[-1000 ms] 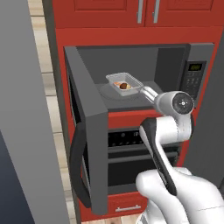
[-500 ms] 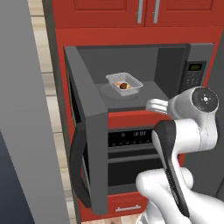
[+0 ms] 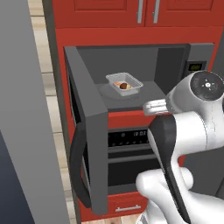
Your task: Place the tupperware containing the shrimp and mushroom meal in the microwave. Close the microwave door and press the start button to reheat the meal.
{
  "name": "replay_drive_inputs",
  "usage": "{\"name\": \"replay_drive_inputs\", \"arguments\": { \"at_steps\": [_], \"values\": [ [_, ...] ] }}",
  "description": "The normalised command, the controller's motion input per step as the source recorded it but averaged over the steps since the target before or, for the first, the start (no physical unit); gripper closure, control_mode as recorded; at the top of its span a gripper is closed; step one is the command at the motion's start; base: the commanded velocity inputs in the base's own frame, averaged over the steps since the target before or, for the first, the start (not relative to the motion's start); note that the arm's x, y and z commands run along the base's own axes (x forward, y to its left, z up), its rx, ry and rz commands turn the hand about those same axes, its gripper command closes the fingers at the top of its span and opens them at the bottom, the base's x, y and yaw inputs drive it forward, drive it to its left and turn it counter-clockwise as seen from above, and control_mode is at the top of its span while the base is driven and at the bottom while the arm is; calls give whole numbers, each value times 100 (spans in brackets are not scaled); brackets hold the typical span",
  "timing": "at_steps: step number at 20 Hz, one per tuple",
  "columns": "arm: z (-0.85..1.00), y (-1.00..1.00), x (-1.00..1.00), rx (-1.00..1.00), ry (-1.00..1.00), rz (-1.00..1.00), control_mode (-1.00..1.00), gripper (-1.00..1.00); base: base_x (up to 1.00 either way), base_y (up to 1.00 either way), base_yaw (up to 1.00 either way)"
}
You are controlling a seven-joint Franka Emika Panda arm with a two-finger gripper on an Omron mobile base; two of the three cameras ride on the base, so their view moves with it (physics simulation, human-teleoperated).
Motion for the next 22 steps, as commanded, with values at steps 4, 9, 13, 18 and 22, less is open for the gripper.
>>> {"name": "replay_drive_inputs", "arguments": {
  "at_steps": [4,9,13,18,22],
  "values": [
    [43,51,-68,-23,3,21,-100,-100,0,0,0],
    [-17,38,-69,-23,-8,17,-100,-100,0,0,0],
    [-53,11,-39,-17,-17,10,-100,-100,0,0,0],
    [-32,27,-23,-18,-14,0,-100,-100,0,0,0],
    [-12,39,-41,-22,-9,0,-100,-100,0,0,0]
  ]
}}
